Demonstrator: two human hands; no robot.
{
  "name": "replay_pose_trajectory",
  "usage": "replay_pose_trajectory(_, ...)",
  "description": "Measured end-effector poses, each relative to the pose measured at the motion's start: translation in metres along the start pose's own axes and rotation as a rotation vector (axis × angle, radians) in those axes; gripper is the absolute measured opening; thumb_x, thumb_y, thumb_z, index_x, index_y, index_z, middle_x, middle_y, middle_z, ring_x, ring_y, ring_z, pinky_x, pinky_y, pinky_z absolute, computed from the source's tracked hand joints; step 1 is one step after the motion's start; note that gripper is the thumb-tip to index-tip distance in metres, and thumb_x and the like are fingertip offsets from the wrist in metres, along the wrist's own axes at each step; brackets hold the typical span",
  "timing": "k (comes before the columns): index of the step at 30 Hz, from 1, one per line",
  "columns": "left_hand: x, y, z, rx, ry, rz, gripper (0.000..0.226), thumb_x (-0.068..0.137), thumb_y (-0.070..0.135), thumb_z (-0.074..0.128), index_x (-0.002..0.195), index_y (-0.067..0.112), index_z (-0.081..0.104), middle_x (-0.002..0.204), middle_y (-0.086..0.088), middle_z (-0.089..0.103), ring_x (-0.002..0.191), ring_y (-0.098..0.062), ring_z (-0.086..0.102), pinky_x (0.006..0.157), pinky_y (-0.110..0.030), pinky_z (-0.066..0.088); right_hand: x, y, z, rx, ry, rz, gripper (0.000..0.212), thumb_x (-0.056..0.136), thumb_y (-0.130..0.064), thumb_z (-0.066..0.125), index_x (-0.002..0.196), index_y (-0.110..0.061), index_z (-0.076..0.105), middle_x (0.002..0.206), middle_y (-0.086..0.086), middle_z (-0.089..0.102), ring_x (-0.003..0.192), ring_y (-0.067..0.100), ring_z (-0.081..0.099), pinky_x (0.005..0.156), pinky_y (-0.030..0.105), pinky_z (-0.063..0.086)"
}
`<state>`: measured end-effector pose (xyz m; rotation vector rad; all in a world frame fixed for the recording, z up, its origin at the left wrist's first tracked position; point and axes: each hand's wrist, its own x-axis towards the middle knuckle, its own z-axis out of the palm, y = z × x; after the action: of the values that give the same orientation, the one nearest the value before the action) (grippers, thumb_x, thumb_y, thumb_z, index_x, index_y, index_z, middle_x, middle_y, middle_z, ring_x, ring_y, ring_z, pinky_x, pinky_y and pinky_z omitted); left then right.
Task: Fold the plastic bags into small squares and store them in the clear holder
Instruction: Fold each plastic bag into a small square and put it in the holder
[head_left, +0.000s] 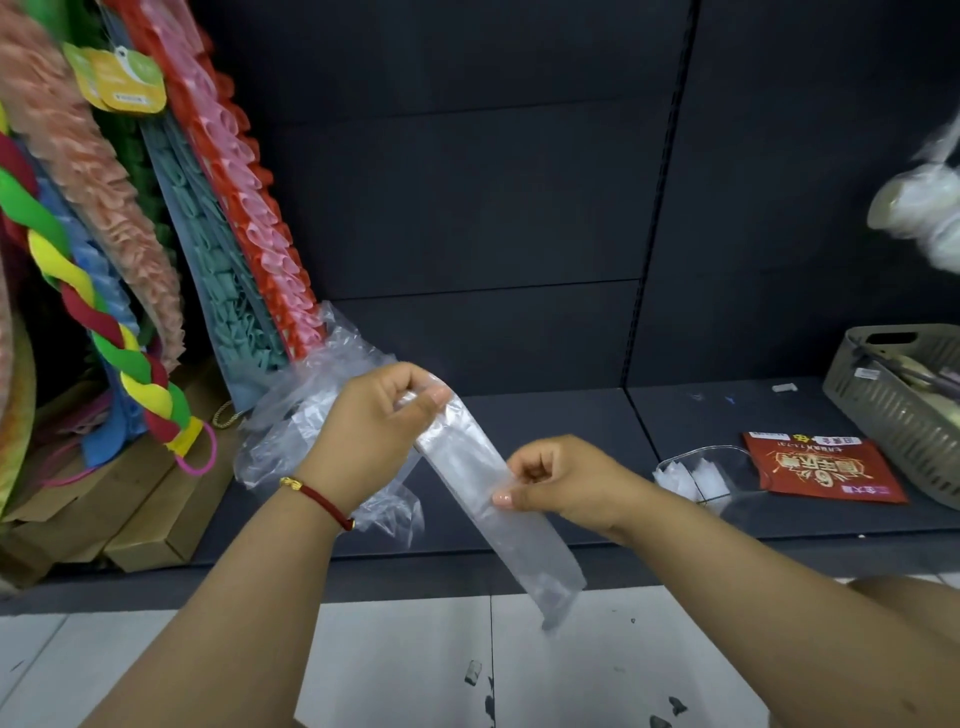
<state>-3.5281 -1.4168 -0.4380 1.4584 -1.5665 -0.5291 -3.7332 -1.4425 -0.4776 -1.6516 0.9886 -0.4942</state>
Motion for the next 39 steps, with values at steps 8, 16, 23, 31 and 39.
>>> replay_pose_trajectory(8, -0.011, 0.006, 0.028, -0.920, -0.033, -0.434, 0.039, 0.079, 0.038, 0.064, 0.101, 0.006, 0.065, 0.098, -0.016, 0.074, 0.089, -0.027, 0.072, 0.079, -0.036, 0.060, 0.012, 0.005, 0.000, 0.190, 0.187, -0.002, 0.011, 0.079, -0.014, 0.080, 0.075, -0.007, 0.072, 0.081, 0.009, 0.072, 0.078, 0.017, 0.065, 0.084, 0.034, 0.053)
replay_pose_trajectory(16, -0.006, -0.006, 0.033, -0.438, 0.249, -0.315, 0.031, 0.090, 0.018, 0.068, 0.070, -0.004, 0.062, 0.060, -0.007, 0.041, 0.062, -0.021, 0.040, 0.067, -0.039, 0.047, 0.012, 0.004, 0.005, 0.018, 0.122, 0.053, 0.020, 0.078, -0.015, 0.081, 0.063, -0.016, 0.068, 0.061, -0.007, 0.064, 0.061, 0.005, 0.059, 0.063, 0.016, 0.049)
replay_pose_trajectory(23, -0.001, -0.011, 0.025, -0.385, 0.253, -0.287, 0.039, 0.087, 0.025, 0.070, 0.082, -0.012, 0.062, 0.064, -0.012, 0.044, 0.063, -0.022, 0.043, 0.073, -0.047, 0.055, 0.007, 0.006, 0.004, -0.391, -0.092, 0.170, 0.016, 0.078, -0.030, 0.081, 0.078, -0.026, 0.066, 0.079, -0.011, 0.066, 0.074, 0.005, 0.061, 0.070, 0.019, 0.048)
replay_pose_trajectory(31, -0.007, 0.002, 0.034, -0.572, 0.087, -0.327, 0.021, 0.092, 0.021, 0.065, 0.082, 0.003, 0.066, 0.073, -0.012, 0.059, 0.071, -0.023, 0.058, 0.071, -0.038, 0.060, 0.012, -0.005, 0.009, 0.163, 0.273, -0.027, 0.016, 0.085, -0.017, 0.073, 0.080, -0.003, 0.070, 0.089, 0.016, 0.072, 0.079, 0.018, 0.065, 0.087, 0.039, 0.055)
replay_pose_trajectory(39, -0.021, -0.010, 0.056, -0.527, -0.048, -0.568, 0.016, 0.088, 0.020, 0.071, 0.078, 0.007, 0.071, 0.079, -0.010, 0.074, 0.072, -0.017, 0.064, 0.075, -0.029, 0.051, 0.016, 0.001, 0.007, 0.337, 0.383, 0.017, 0.022, 0.088, -0.018, 0.071, 0.085, 0.003, 0.070, 0.084, 0.018, 0.072, 0.077, 0.023, 0.064, 0.082, 0.035, 0.055)
